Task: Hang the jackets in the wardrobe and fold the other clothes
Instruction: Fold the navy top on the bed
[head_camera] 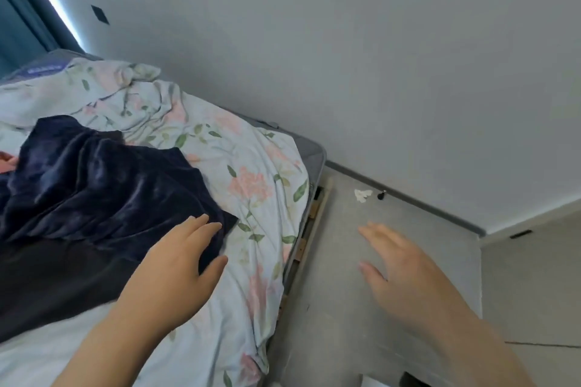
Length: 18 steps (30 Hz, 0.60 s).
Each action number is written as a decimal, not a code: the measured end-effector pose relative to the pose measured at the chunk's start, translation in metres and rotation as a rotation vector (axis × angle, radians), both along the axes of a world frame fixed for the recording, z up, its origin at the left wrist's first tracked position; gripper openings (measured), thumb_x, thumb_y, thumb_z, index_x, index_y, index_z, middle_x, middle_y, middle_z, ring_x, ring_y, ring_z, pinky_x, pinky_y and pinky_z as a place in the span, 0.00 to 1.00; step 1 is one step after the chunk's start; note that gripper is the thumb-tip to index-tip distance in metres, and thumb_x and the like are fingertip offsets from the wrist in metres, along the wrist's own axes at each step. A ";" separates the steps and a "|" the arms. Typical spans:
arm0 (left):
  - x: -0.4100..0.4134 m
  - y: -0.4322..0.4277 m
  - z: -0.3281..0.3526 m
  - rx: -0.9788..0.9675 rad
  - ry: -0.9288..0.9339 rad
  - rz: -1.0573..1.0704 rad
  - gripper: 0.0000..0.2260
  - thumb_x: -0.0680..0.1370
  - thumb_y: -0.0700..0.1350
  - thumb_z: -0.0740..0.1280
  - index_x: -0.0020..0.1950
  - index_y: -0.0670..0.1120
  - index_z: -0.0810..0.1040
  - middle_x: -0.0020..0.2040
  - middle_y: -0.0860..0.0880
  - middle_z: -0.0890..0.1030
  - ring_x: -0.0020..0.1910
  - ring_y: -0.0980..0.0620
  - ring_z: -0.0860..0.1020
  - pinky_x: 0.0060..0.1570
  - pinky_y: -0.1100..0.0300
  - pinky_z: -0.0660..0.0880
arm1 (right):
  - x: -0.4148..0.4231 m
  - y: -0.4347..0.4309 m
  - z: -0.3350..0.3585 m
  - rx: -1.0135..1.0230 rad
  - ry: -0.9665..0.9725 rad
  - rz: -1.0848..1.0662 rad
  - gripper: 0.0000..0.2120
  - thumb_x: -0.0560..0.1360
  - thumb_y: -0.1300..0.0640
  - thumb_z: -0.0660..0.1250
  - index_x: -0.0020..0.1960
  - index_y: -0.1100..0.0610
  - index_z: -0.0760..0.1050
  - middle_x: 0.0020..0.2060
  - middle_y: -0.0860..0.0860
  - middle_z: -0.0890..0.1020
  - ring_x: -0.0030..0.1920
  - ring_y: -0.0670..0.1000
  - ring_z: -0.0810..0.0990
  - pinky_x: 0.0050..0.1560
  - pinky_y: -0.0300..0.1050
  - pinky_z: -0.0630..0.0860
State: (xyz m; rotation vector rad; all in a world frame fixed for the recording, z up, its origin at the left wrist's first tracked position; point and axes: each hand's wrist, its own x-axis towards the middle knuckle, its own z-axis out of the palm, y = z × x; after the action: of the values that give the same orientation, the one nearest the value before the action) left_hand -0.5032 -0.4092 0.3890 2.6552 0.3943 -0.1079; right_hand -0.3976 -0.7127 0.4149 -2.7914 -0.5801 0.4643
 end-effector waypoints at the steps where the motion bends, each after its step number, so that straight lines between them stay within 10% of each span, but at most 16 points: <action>1: -0.009 0.009 0.007 0.008 0.006 0.033 0.27 0.80 0.57 0.63 0.77 0.53 0.65 0.78 0.55 0.61 0.78 0.57 0.56 0.74 0.60 0.57 | 0.002 0.012 0.006 0.003 -0.004 0.041 0.26 0.82 0.47 0.58 0.79 0.43 0.56 0.78 0.40 0.58 0.77 0.42 0.56 0.73 0.36 0.51; 18: -0.098 0.048 0.003 -0.083 0.153 0.673 0.26 0.81 0.60 0.60 0.77 0.58 0.60 0.79 0.59 0.59 0.77 0.60 0.58 0.73 0.64 0.58 | 0.073 0.168 -0.024 0.062 0.277 0.660 0.28 0.83 0.46 0.58 0.80 0.44 0.52 0.77 0.39 0.56 0.75 0.40 0.57 0.71 0.32 0.53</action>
State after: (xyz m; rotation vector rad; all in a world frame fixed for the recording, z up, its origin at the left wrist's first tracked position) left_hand -0.6016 -0.3615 0.3915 2.2996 1.2702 -0.1095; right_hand -0.3246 -0.5447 0.3909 -2.3561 -1.4121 0.9153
